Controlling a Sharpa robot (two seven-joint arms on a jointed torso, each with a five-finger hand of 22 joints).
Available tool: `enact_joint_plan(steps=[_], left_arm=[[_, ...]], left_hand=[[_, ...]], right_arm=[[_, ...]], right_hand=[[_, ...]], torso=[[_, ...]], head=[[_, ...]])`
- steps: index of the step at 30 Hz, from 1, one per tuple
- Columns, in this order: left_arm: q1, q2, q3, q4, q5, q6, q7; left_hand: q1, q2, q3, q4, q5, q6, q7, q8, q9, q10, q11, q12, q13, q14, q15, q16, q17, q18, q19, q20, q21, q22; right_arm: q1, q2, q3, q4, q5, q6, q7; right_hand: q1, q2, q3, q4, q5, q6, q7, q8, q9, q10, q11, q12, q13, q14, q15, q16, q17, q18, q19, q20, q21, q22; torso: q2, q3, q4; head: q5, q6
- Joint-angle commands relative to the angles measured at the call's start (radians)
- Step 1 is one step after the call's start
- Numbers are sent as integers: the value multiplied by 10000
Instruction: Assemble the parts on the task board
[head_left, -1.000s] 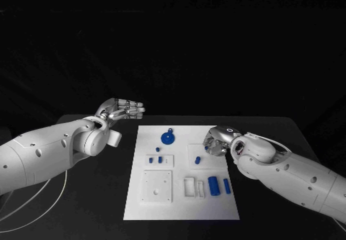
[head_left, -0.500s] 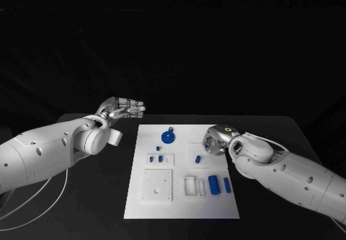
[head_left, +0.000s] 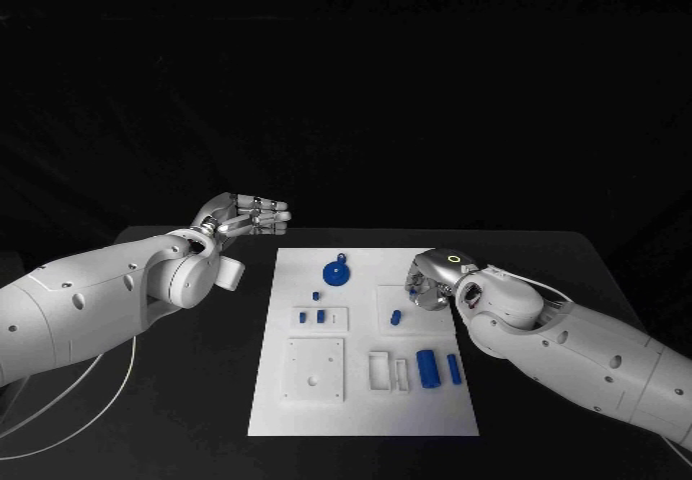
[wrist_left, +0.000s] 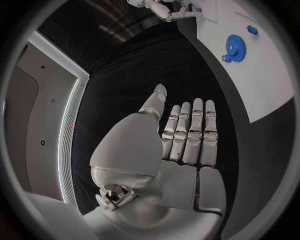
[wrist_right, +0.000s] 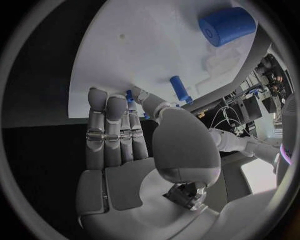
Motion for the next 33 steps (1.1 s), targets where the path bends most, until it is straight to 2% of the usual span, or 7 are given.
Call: enact_joint_plan(steps=[1, 9, 13, 17, 22, 28, 33], left_arm=[[16, 21, 11, 3, 58, 136, 69], [16, 30, 11, -48, 44, 133, 55], [17, 26, 11, -93, 39, 117, 37], [17, 44, 11, -144, 37, 110, 33], [17, 79, 11, -224, 36, 123, 26], [17, 137, 11, -368, 36, 131, 23], [16, 145, 11, -427, 36, 132, 26]], left_hand=[[17, 74, -46, -32, -45, 6, 54, -6, 5, -56, -7, 19, 10, -44, 34, -44, -11, -6, 82, 6, 55, -8], [12, 99, -42, -44, -45, 16, 52, -5, 5, -69, -4, 18, 10, -39, 33, -41, -10, -7, 87, 5, 64, -60], [12, 99, -42, -44, -45, 16, 52, -5, 5, -69, -4, 18, 10, -39, 33, -41, -10, -7, 87, 5, 64, -60], [12, 99, -42, -44, -45, 16, 52, -5, 5, -69, -4, 18, 10, -39, 33, -41, -10, -7, 87, 5, 64, -60], [12, 99, -42, -44, -45, 16, 52, -5, 5, -69, -4, 18, 10, -39, 33, -41, -10, -7, 87, 5, 64, -60], [-2, 101, -52, -52, -44, 17, 49, -8, 4, -88, 2, 19, 10, -49, 36, -42, -10, -7, 91, 8, 74, -113], [-2, 101, -52, -52, -44, 17, 49, -8, 4, -88, 2, 19, 10, -49, 36, -42, -10, -7, 91, 8, 74, -113]], right_arm=[[-132, 28, -100, -57, -406, 309, -376], [-133, 56, -101, 34, -657, -301, -620], [-133, 59, -95, 145, -645, -608, -619], [-131, 30, -48, 286, -568, -759, -608], [-124, -26, 116, 506, -458, -814, -552], [-119, -115, 440, 793, -296, -815, -471], [-118, -220, 585, 1079, -48, -889, -402]], right_hand=[[0, 56, 198, -49, -83, 103, -6, 37, 35, 121, -7, 68, 34, 67, -24, -78, 23, 8, 404, -65, 176, 387], [-40, -84, 785, -83, -625, 230, -55, 35, 176, 295, -52, 71, 48, 222, -71, -179, 104, -23, 421, -117, 815, 453], [-51, -128, 829, -29, -640, 243, -64, 36, 229, 321, -65, 71, 47, 282, -84, -230, 145, -17, 434, -132, 977, 457], [-36, -157, 838, 11, -667, 258, -69, 37, 262, 339, -72, 70, 46, 314, -85, -282, 171, -18, 439, -125, 1115, 467], [-28, -156, 836, 28, -700, 261, -69, 36, 269, 340, -73, 67, 44, 318, -88, -292, 183, -23, 437, -128, 1154, 473], [-1, -176, 829, 89, -693, 260, -69, 33, 278, 333, -72, 68, 39, 324, -88, -335, 198, -10, 416, -128, 1108, 452], [13, -183, 821, 113, -707, 264, -71, 36, 280, 330, -74, 64, 37, 327, -89, -352, 208, 7, 416, -133, 1091, 447]], torso=[[3, 0, 4], [2, 5, 4], [2, 17, -31], [-4, 34, -19], [-4, 28, -18], [-1, 18, -16], [-5, 8, -13]], head=[[-15, -23], [26, -33], [57, 9], [73, 8], [83, 29], [60, 27], [72, 30]])
